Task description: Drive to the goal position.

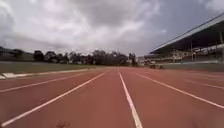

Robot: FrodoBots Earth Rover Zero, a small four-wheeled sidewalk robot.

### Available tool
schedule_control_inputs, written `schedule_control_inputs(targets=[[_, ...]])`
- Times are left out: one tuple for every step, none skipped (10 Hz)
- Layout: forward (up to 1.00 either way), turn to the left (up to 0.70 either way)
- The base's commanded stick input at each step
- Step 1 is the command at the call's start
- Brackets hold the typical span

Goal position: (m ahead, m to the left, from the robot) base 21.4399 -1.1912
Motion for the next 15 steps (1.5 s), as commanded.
schedule_control_inputs(targets=[[0.6,0.0],[0.6,0.0],[0.6,0.0],[0.6,0.0],[0.6,0.0],[0.6,0.0],[0.6,0.0],[0.6,0.0],[0.6,0.0],[0.6,0.0],[0.6,0.0],[0.6,0.0],[0.6,0.0],[0.6,0.0],[0.6,0.0]])
